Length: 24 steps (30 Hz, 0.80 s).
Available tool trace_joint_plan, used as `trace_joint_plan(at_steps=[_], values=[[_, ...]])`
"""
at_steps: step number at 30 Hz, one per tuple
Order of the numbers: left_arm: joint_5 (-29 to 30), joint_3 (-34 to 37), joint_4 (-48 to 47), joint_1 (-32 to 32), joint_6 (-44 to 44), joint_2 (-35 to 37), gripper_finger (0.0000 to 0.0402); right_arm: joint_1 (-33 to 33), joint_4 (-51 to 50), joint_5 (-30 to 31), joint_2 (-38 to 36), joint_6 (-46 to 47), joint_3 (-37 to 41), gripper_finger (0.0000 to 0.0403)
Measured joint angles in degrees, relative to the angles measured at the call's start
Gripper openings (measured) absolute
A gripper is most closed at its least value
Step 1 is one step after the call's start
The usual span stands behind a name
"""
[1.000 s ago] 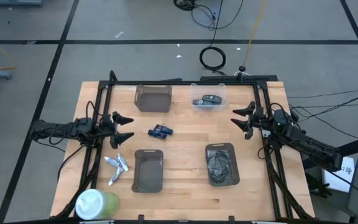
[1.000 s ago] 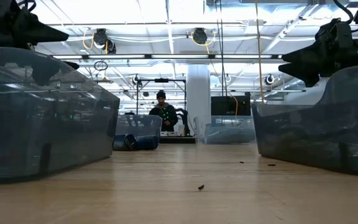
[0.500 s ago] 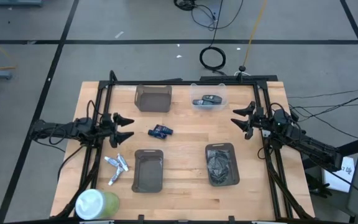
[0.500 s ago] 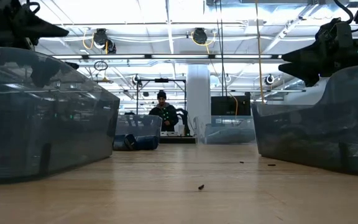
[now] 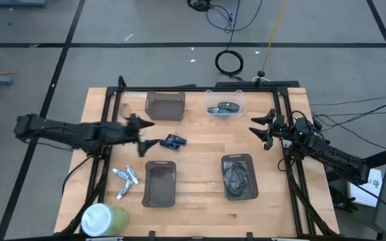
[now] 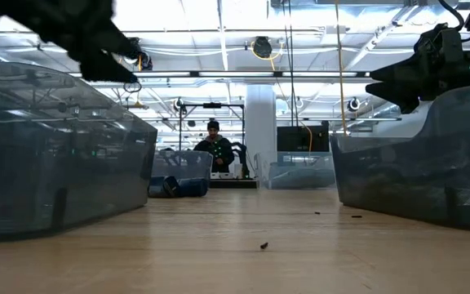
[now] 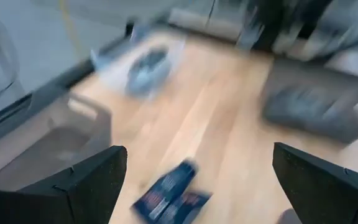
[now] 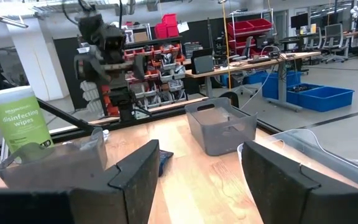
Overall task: Pick & Place Travel size toiletries
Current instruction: Put the bottom blue shave cream into the top black bin
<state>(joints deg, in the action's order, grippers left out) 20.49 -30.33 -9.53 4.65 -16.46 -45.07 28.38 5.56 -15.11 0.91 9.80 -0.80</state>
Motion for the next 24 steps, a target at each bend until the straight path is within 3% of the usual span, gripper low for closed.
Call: trace_joint_plan(at_steps=[5, 10, 24], values=[[0.1, -10.66, -8.51, -2.59, 1.25, -16.39, 0.0395, 0.0, -0.01, 0.0, 0.0, 0.0, 0.0, 0.0218], [0.13, -13.9, -10.26, -4.25, 0.85, -27.09, 0.0395, 0.0, -0.03, 0.0, 0.0, 0.0, 0.0, 0.0216], [-5.59, -14.09, -12.14, -4.53, 2.31, -42.56, 0.0394, 0.0, -0.08, 0.0, 0.0, 0.0, 0.0, 0.0216]])
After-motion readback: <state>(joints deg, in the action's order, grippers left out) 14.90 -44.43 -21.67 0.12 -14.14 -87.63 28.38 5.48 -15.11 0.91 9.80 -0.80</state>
